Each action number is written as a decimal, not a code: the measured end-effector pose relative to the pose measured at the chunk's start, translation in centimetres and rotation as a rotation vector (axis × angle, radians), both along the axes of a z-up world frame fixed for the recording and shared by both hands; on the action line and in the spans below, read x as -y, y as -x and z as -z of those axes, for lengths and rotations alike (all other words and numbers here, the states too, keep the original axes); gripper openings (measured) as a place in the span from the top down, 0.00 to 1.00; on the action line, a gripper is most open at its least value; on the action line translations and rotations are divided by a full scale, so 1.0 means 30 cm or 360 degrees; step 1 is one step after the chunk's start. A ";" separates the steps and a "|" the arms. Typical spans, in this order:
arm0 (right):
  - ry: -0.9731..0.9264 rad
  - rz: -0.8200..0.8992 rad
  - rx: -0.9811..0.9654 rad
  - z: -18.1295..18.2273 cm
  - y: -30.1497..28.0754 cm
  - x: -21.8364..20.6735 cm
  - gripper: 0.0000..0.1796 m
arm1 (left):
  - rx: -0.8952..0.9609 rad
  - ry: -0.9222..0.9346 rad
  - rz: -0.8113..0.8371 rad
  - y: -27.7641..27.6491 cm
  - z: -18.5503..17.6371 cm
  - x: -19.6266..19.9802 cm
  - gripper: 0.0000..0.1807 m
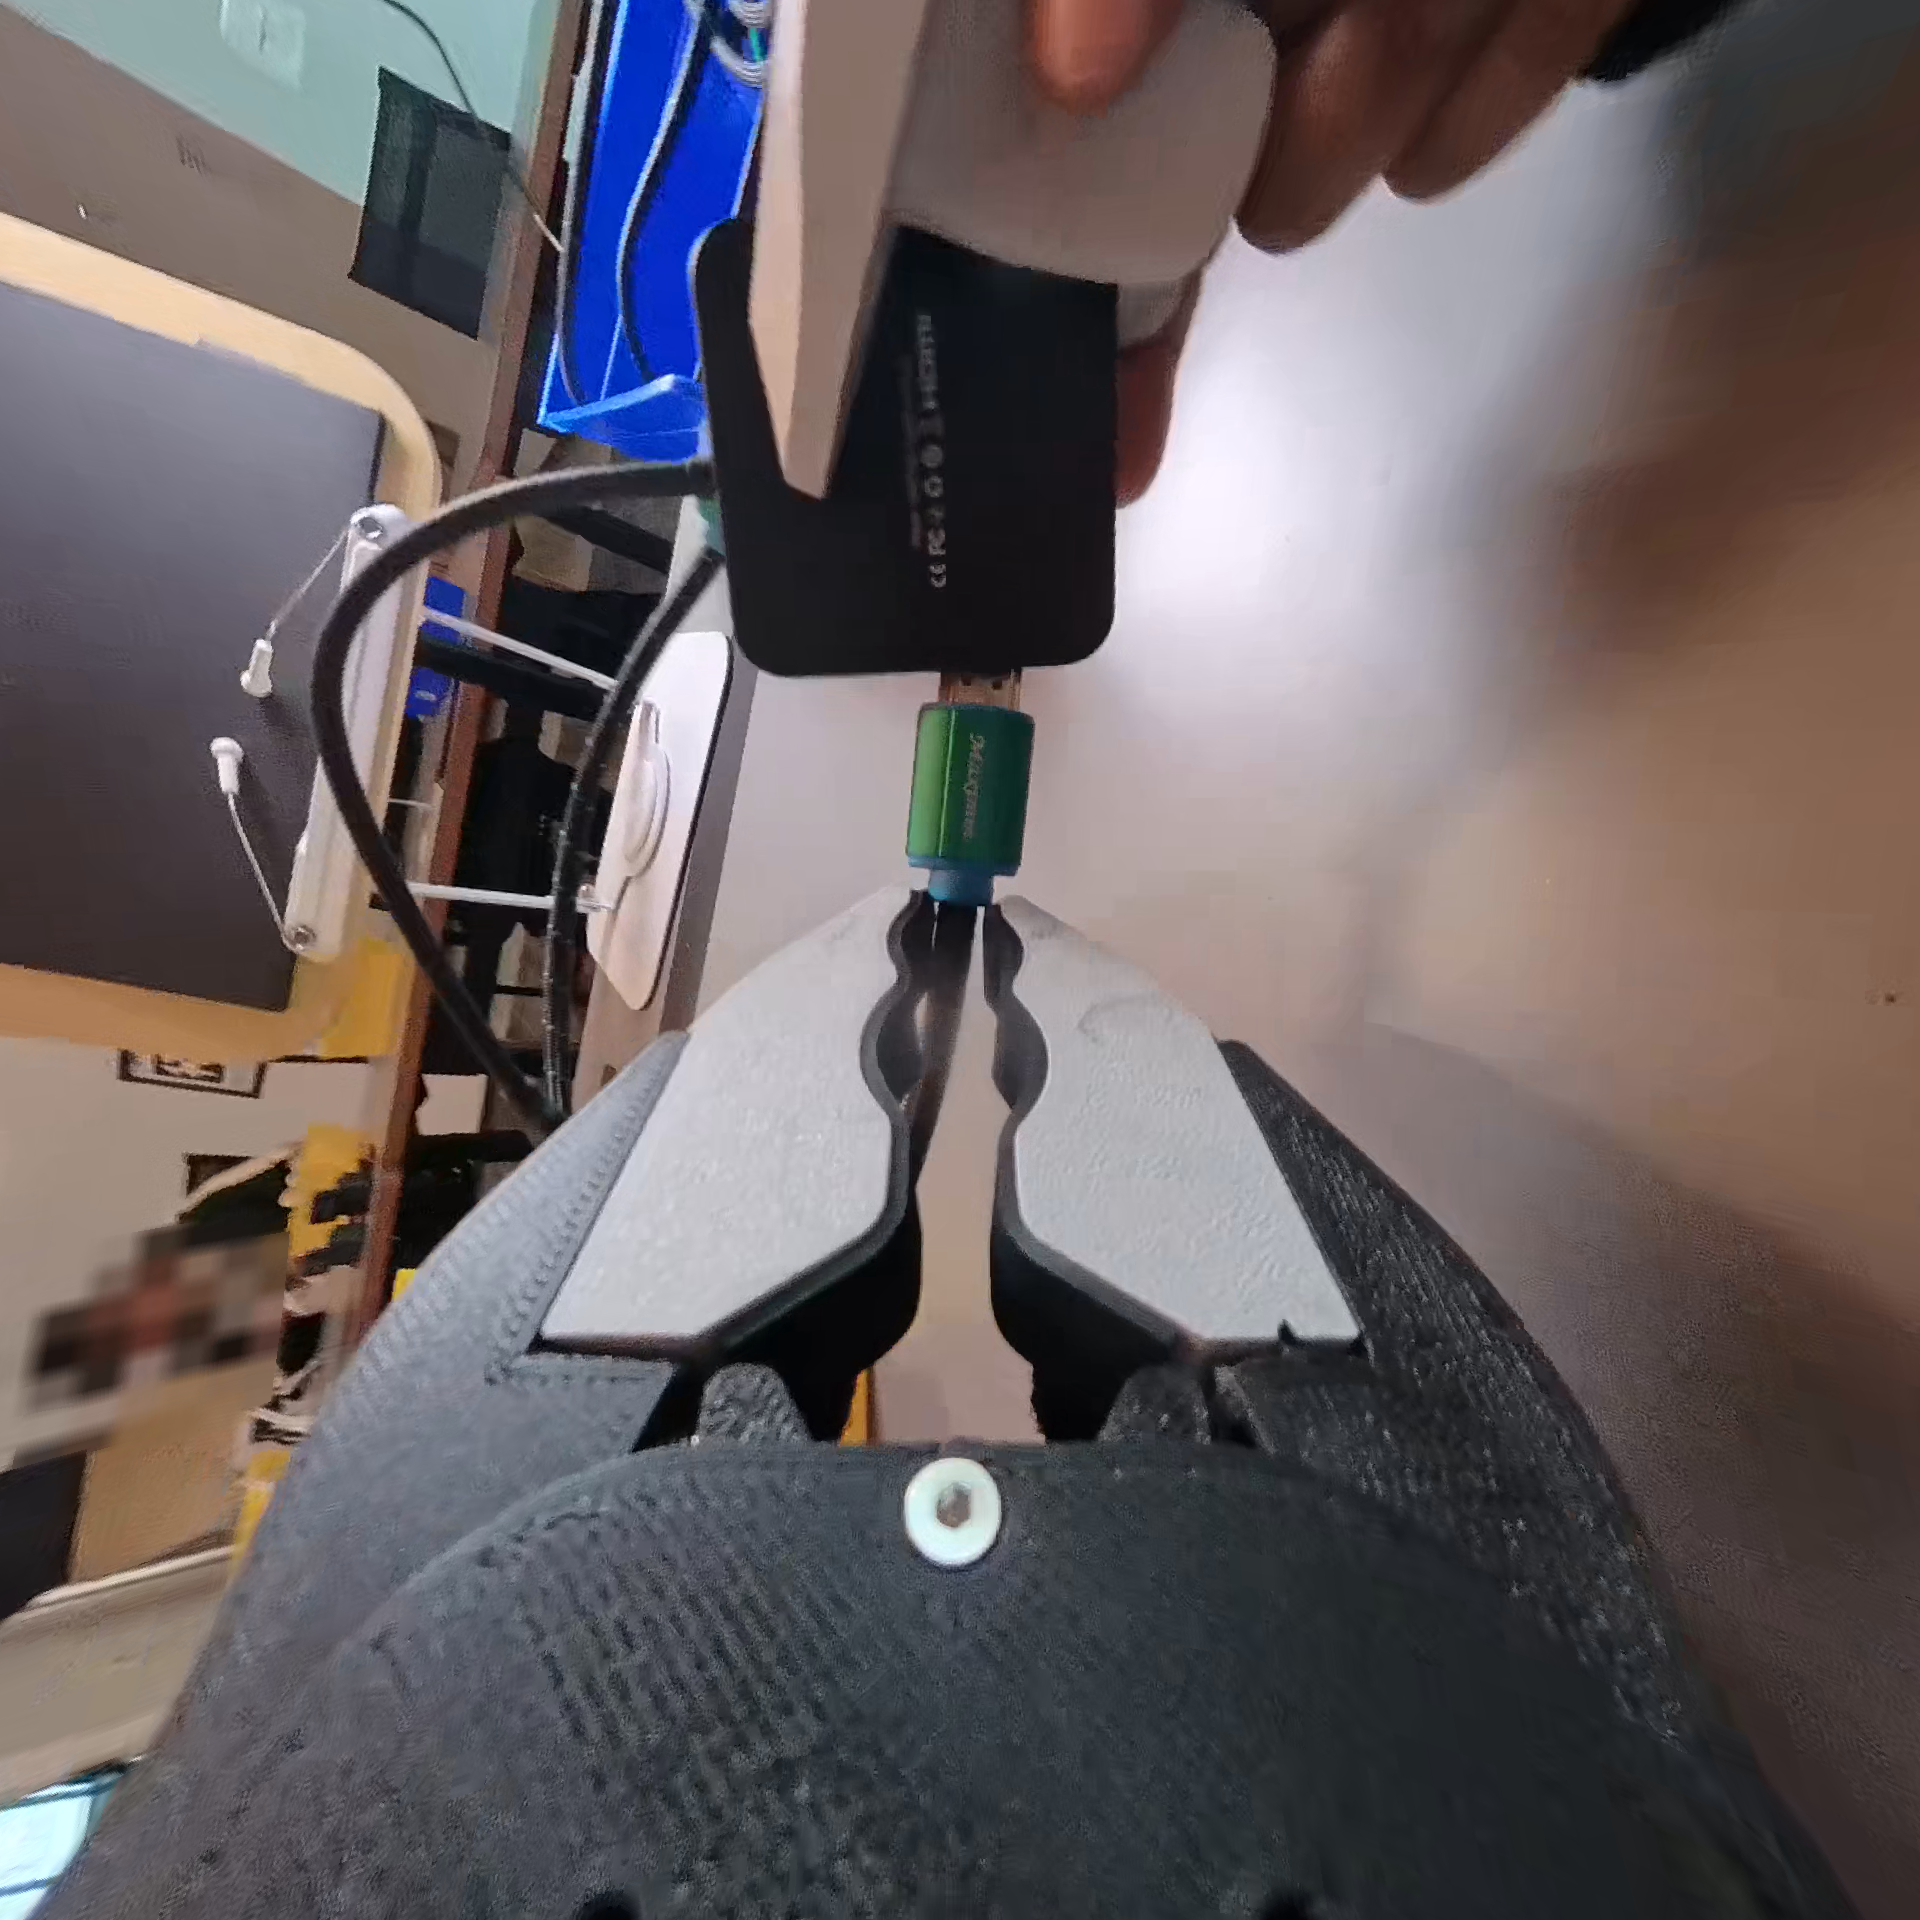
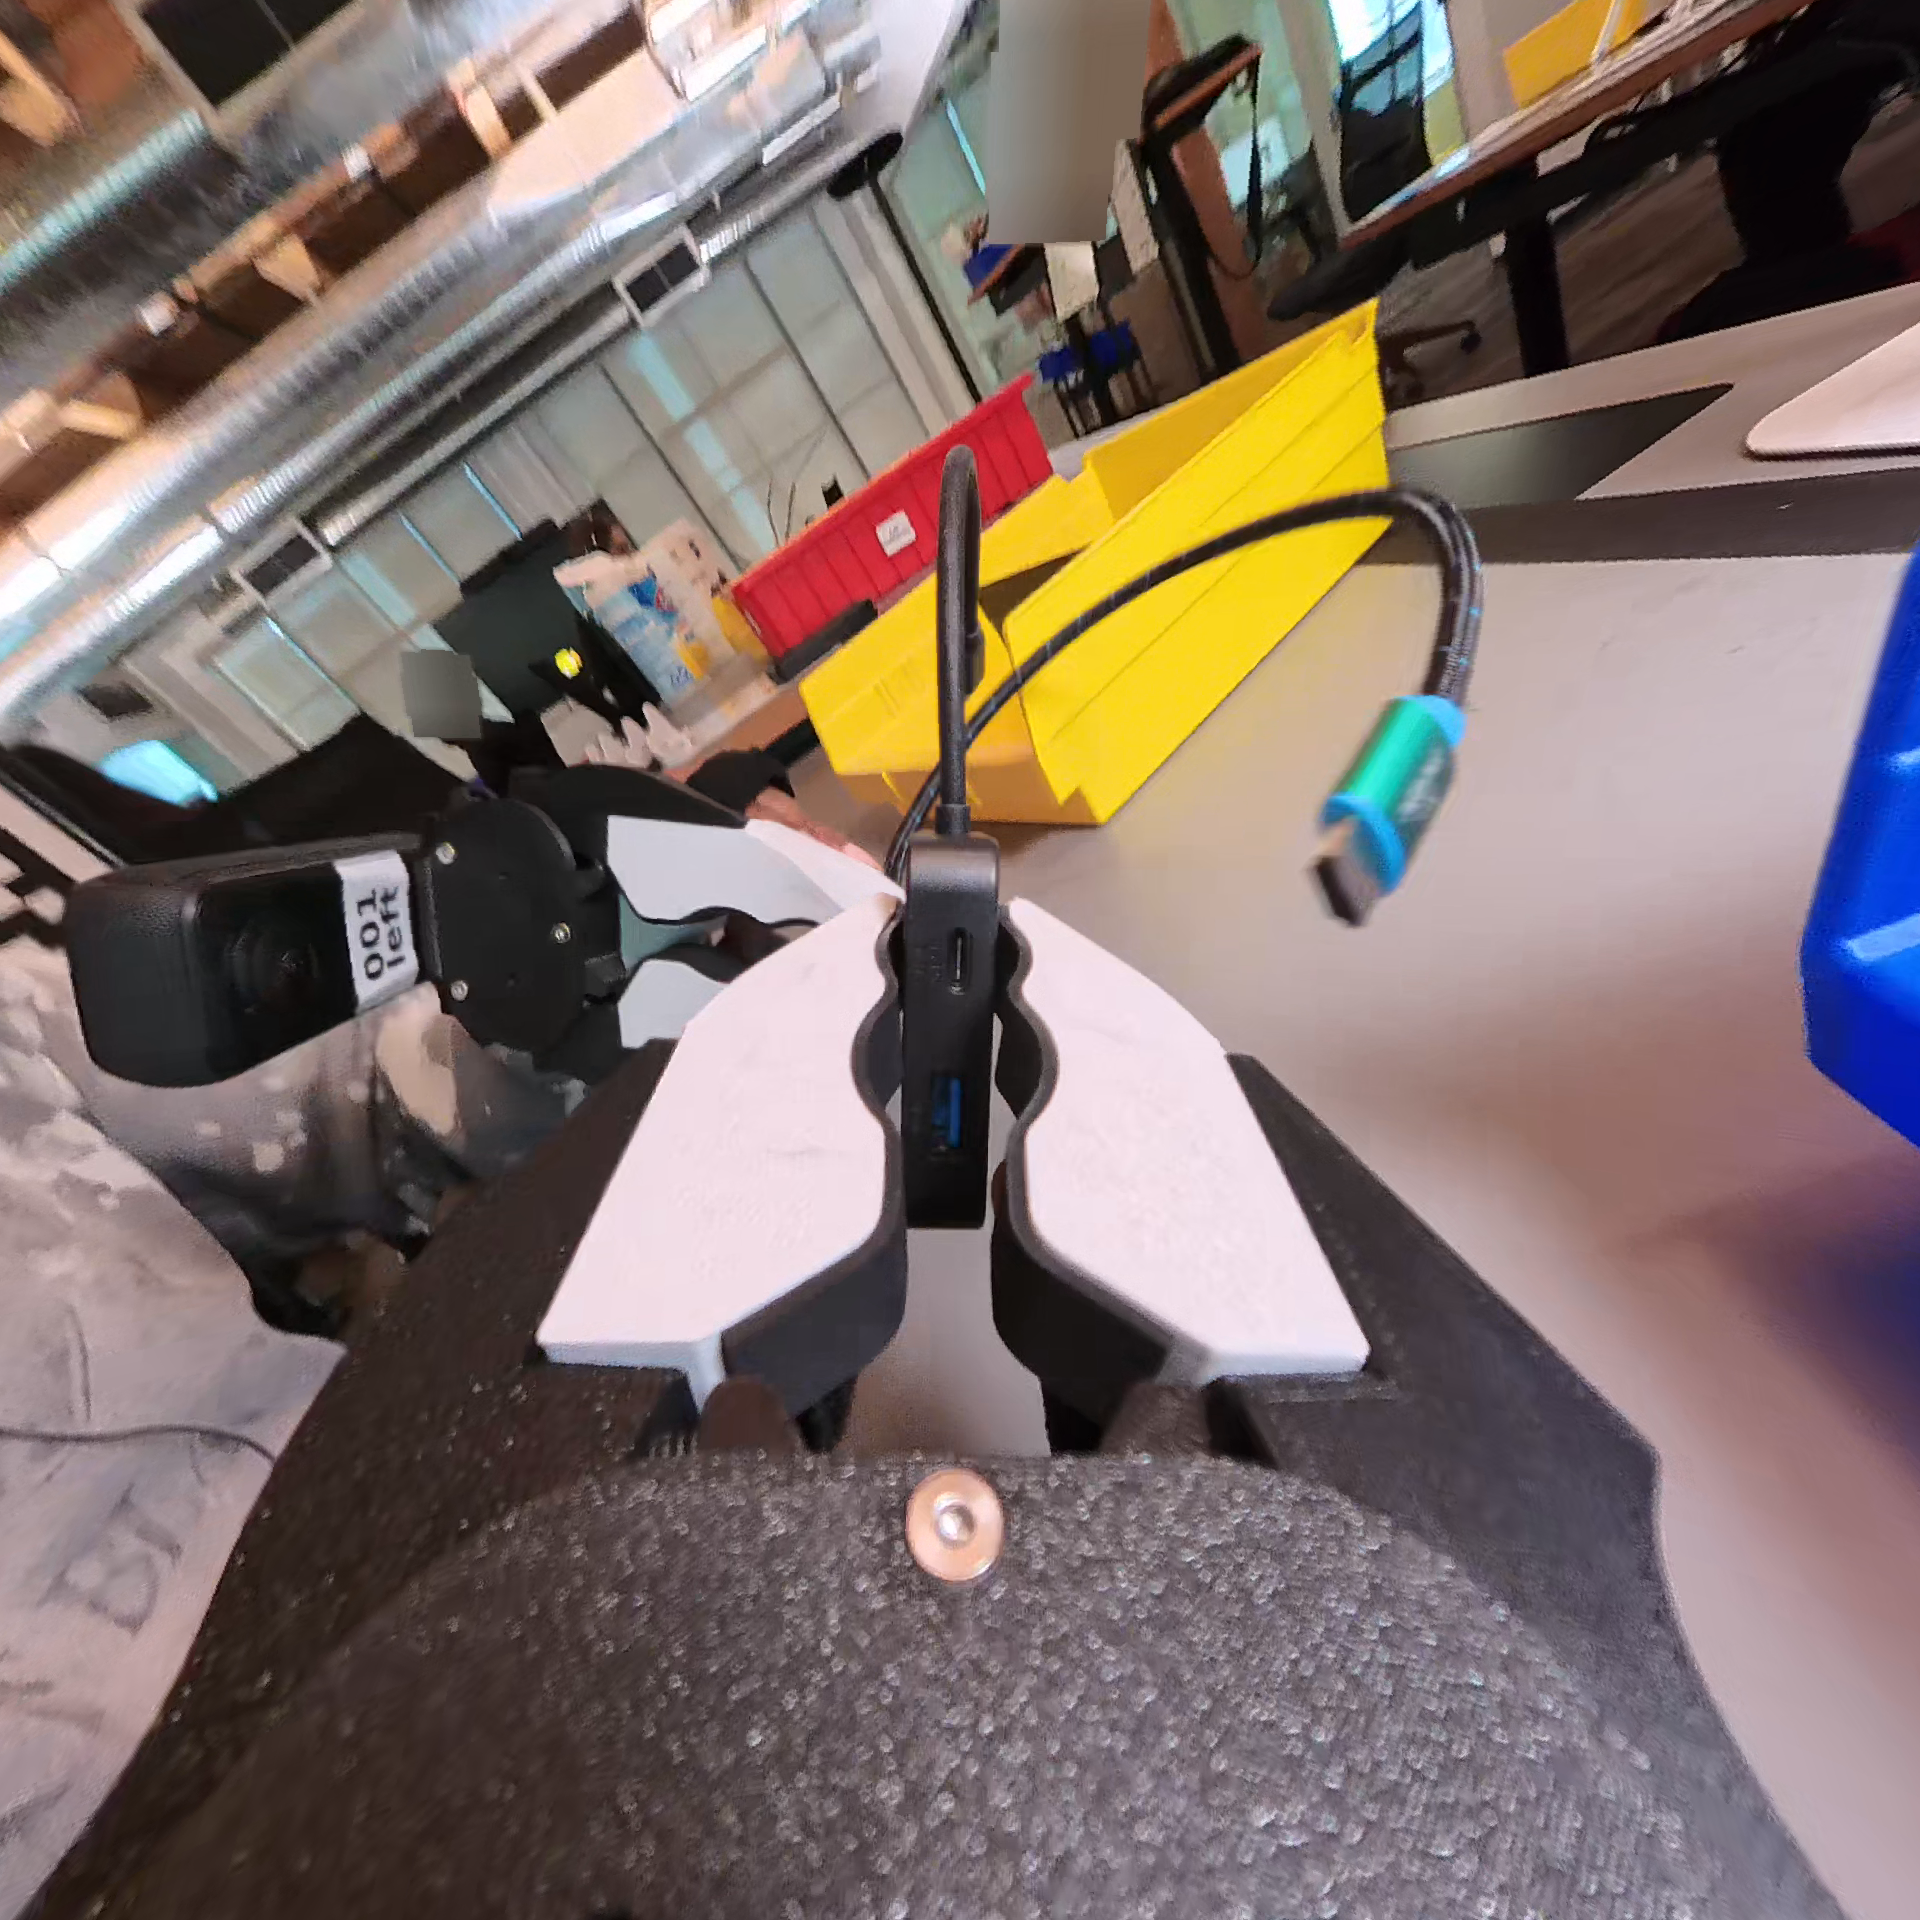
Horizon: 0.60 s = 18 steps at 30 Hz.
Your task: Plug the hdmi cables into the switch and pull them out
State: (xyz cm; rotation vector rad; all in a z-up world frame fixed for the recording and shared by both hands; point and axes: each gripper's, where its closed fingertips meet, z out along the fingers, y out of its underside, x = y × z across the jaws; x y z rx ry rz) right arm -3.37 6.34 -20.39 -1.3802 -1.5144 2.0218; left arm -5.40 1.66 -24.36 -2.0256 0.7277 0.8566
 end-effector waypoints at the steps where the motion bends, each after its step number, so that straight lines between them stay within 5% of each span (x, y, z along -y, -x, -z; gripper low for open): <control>1: 0.0058 0.0026 -0.0018 -0.008 0.004 -0.004 0.92 | 0.0042 -0.0020 -0.0011 0.002 -0.007 0.001 0.94; 6: 0.0518 0.0019 -0.0048 -0.050 0.008 -0.026 0.93 | 0.0330 -0.0186 0.0077 -0.018 -0.053 -0.001 0.95; 18: 0.0866 -0.0196 0.0075 -0.066 -0.020 -0.009 0.92 | 0.0164 -0.0373 0.0452 -0.080 -0.114 0.020 0.95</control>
